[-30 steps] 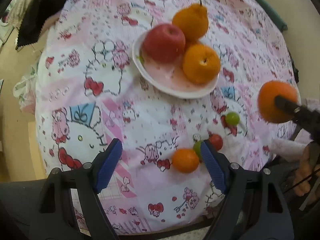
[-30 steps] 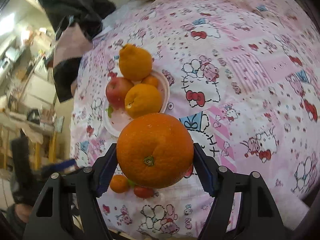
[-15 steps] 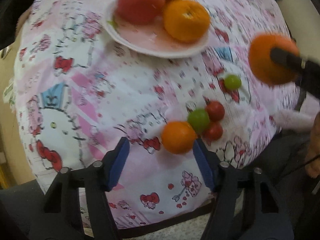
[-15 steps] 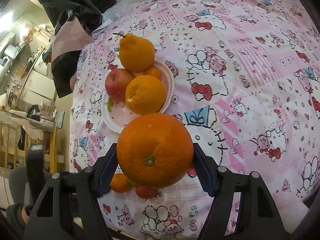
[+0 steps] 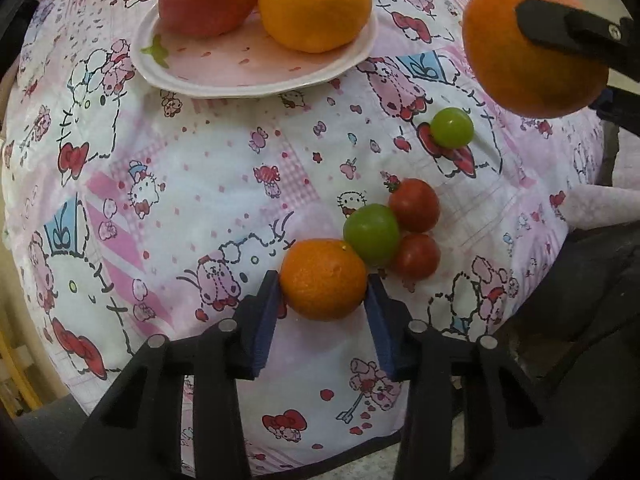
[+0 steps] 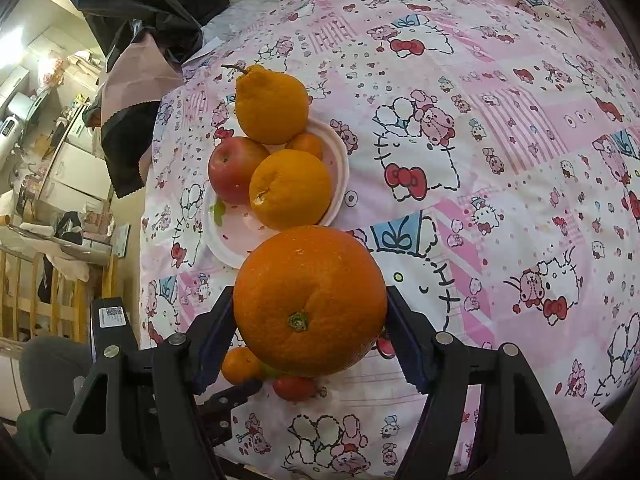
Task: Organize fruits
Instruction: 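Lift the orange with the right tool while the left tool grasps the small mandarin, then place the orange atop the plate pile with the right tool while the left tool sets the mandarin down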
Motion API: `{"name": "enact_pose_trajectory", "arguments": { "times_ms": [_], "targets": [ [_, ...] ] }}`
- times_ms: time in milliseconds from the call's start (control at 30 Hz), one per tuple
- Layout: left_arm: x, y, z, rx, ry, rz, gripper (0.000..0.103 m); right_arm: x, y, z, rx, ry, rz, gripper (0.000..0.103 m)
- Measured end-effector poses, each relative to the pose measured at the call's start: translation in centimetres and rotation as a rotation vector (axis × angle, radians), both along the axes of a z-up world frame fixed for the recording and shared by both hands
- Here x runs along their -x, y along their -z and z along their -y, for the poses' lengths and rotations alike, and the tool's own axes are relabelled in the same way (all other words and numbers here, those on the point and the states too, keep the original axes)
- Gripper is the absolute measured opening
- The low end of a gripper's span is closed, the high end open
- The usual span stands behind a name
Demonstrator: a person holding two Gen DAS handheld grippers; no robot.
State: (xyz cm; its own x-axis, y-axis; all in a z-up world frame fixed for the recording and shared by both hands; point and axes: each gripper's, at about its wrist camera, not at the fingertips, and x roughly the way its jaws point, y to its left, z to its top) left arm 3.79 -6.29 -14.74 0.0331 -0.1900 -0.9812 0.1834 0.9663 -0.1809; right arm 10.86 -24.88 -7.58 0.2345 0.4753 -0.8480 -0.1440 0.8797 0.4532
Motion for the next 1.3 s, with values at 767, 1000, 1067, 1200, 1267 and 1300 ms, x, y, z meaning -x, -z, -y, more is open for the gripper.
{"name": "enact_pose_trajectory", "arguments": {
  "times_ms": [767, 1000, 1067, 1200, 1267, 1300],
  "targets": [
    [-8.3, -6.5, -6.1, -0.027, -0.160, 0.244, 0.036, -6.9, -4.3, -5.0, 0.000, -0.059, 0.137, 0.073],
    [-11.2, -4.2, -7.3, -0.017, -0.183, 0.214, 0.036, -11.4, -1.8, -9.4, 0.024, -0.123, 0.096, 0.073],
    [-11.7, -3.6, -7.6, 0.005, -0.197, 0.198, 0.036, -12.1, -1.0, -10.1, 0.028, -0.136, 0.084, 0.073],
    [-12.6, -2.4, -7.6, 0.048, -0.216, 0.165, 0.036, -12.9, 0.2, -11.3, 0.089, -0.145, 0.084, 0.073],
    [-12.8, -1.9, -7.2, 0.035, -0.206, 0.157, 0.036, -12.8, 0.8, -11.3, 0.081, -0.132, 0.070, 0.074],
    [-13.0, -1.6, -7.0, 0.027, -0.201, 0.154, 0.036, -12.8, 1.0, -11.4, 0.084, -0.132, 0.072, 0.074]
  ]
}}
